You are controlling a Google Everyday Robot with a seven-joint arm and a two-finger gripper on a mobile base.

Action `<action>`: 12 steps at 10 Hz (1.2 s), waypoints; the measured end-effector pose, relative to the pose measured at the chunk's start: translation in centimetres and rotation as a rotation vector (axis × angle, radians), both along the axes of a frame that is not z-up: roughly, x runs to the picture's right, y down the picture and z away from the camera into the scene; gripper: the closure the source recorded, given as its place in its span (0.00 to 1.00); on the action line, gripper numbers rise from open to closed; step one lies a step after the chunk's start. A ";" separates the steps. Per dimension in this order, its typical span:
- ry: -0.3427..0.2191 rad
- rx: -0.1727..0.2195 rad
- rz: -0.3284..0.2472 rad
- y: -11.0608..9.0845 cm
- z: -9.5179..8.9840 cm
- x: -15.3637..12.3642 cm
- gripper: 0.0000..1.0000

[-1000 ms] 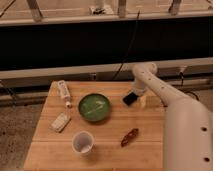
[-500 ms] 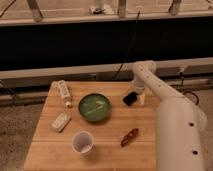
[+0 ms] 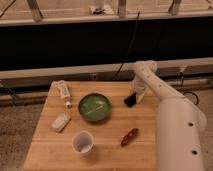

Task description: Place the eraser in the ceramic cup

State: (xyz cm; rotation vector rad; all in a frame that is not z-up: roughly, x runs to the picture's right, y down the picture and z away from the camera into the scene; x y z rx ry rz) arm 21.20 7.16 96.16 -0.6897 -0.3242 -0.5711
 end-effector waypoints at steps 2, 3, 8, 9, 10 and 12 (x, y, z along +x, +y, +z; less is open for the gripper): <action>0.004 -0.001 -0.008 0.0 -0.9 0.1 1.00; 0.001 0.002 -0.012 -0.2 -1.2 0.0 1.00; -0.010 0.015 -0.040 -0.5 -3.5 -0.8 1.00; -0.012 0.019 -0.048 -0.5 -3.9 -1.0 1.00; -0.017 0.021 -0.056 -0.5 -4.6 -1.3 1.00; -0.026 0.023 -0.076 -0.3 -5.8 -2.0 1.00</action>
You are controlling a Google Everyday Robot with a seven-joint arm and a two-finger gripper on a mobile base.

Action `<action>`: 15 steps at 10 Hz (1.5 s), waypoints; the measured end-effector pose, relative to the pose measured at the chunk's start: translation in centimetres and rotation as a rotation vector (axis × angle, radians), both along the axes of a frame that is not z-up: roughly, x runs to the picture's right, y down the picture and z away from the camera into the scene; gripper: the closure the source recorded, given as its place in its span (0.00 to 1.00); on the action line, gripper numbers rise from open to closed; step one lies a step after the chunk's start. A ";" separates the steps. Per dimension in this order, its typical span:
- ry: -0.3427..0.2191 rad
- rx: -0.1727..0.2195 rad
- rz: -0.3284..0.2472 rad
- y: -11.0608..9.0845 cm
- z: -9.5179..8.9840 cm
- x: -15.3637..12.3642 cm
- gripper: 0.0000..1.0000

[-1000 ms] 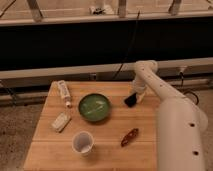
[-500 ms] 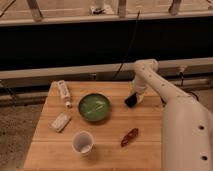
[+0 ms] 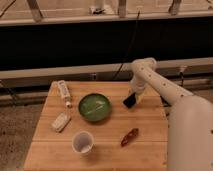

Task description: Place the eraser in the ceramic cup

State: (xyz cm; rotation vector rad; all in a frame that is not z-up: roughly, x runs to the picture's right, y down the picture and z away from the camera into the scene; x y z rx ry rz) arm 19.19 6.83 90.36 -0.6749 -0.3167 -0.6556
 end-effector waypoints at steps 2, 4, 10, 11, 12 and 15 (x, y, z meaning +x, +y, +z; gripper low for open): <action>-0.009 -0.002 -0.017 0.4 -0.7 -0.4 1.00; -0.021 -0.002 -0.033 0.8 -1.8 -1.1 1.00; -0.048 -0.001 -0.084 1.4 -5.2 -3.2 1.00; -0.052 0.000 -0.089 1.4 -5.7 -3.6 1.00; -0.054 0.001 -0.095 1.4 -6.1 -3.9 1.00; -0.056 -0.003 -0.116 1.4 -8.0 -5.1 1.00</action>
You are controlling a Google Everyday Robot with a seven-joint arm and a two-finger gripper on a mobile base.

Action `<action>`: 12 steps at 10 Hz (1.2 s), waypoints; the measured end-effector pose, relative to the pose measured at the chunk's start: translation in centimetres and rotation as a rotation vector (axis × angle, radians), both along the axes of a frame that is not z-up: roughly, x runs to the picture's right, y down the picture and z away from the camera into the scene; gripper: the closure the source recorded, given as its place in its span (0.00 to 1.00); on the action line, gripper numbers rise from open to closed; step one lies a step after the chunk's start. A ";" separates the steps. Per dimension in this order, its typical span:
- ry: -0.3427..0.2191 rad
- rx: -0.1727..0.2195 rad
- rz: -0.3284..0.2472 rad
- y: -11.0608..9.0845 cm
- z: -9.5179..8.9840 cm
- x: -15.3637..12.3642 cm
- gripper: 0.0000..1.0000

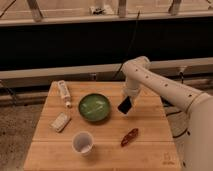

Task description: Place the eraser in the ceramic cup

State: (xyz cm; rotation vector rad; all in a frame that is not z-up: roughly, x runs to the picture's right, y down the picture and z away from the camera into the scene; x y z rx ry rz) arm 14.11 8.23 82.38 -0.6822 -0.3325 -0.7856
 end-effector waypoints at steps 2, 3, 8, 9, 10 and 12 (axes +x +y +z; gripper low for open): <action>-0.003 -0.001 -0.012 0.0 -1.1 -0.8 1.00; -0.003 -0.003 -0.017 0.1 -1.5 -1.1 1.00; -0.012 0.000 -0.039 0.6 -5.2 -3.4 1.00; -0.013 0.001 -0.044 0.7 -5.8 -3.8 1.00; -0.017 0.003 -0.051 1.0 -6.7 -4.4 1.00; -0.025 0.014 -0.063 1.4 -8.3 -5.3 1.00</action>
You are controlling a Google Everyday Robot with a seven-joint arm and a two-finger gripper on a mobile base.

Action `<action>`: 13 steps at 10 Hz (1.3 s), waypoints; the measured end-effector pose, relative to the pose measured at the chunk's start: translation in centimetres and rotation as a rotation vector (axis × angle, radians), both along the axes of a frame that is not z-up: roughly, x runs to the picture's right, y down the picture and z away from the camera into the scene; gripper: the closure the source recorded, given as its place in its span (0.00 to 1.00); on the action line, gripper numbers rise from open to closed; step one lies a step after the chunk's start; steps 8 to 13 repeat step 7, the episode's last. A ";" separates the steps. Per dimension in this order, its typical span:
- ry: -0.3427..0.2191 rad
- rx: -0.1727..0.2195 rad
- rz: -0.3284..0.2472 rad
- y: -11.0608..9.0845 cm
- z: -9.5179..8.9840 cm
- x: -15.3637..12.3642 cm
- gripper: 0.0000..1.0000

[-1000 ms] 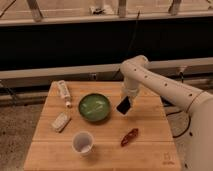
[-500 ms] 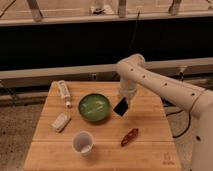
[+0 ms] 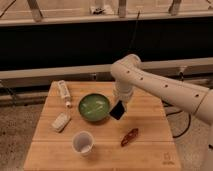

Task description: Place the eraser in the ceramic cup

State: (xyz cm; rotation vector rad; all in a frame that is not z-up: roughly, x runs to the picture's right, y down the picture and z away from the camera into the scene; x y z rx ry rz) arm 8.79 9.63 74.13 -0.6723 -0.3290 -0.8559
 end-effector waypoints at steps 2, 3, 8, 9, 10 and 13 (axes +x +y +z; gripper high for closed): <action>-0.015 0.010 -0.026 0.2 -1.3 -1.1 1.00; -0.021 0.015 -0.037 0.4 -1.8 -1.9 1.00; -0.050 0.028 -0.093 1.1 -3.7 -4.3 1.00; -0.050 0.028 -0.093 1.1 -3.7 -4.3 1.00; -0.050 0.028 -0.093 1.1 -3.7 -4.3 1.00; -0.050 0.028 -0.093 1.1 -3.7 -4.3 1.00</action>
